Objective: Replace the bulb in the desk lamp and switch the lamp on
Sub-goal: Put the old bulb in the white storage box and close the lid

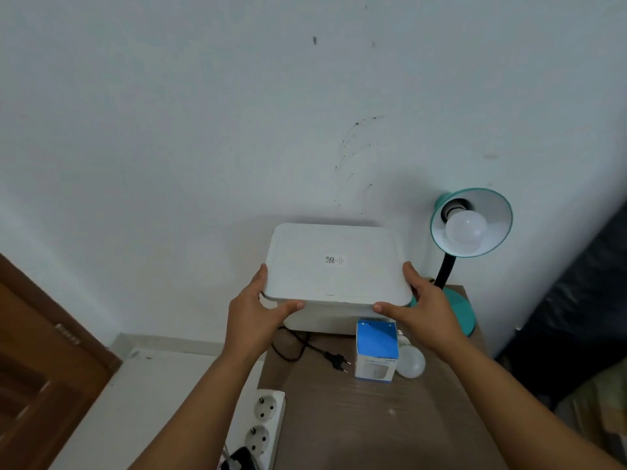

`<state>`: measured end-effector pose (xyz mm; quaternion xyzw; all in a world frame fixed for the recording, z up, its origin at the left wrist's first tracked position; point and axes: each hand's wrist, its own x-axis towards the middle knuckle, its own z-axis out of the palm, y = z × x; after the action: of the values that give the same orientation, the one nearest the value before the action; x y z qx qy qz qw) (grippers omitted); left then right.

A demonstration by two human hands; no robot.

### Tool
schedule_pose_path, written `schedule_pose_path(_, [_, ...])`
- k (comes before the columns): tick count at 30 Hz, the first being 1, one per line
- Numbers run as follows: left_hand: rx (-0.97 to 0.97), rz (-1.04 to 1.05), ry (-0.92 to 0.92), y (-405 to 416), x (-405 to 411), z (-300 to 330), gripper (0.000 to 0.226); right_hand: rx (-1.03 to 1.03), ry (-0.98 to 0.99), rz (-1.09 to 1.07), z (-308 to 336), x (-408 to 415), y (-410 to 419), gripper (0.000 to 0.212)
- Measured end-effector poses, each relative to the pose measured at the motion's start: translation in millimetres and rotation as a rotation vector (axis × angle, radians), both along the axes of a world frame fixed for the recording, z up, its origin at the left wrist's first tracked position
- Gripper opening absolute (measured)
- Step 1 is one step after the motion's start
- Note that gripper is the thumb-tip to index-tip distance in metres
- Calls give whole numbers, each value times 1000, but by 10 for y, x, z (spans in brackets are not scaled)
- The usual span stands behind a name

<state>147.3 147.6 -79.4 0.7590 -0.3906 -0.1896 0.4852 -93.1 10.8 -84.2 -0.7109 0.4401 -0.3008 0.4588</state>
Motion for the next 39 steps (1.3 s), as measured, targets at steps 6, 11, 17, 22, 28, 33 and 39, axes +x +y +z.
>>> schedule_pose_path(6, [-19, 21, 32, 375, -249, -37, 102, 21, -52, -16, -72, -223, 368, 103])
schedule_pose_path(11, [-36, 15, 19, 729, -538, -36, 96, 27, -67, -23, -121, -503, 724, 103])
schedule_pose_path(17, [-11, -5, 46, 1141, -894, -209, 89, 30, 2, -22, -229, -936, 1105, 106])
schedule_pose_path(22, [8, 0, 50, 1455, -1178, -351, 91, 24, 14, -12, -305, -1235, 1391, 103])
schedule_pose_path(28, [61, -3, 99, 1718, -1427, -519, 93, 84, 36, -40, -475, -1507, 1654, 107])
schedule_pose_path(33, [133, 6, 102, 1892, -1552, -674, 94, 107, 79, -39, -642, -1665, 1834, 109])
schedule_pose_path(39, [213, 0, 75, 2022, -1686, -871, 94, 122, 204, -37, -899, -1823, 1944, 113])
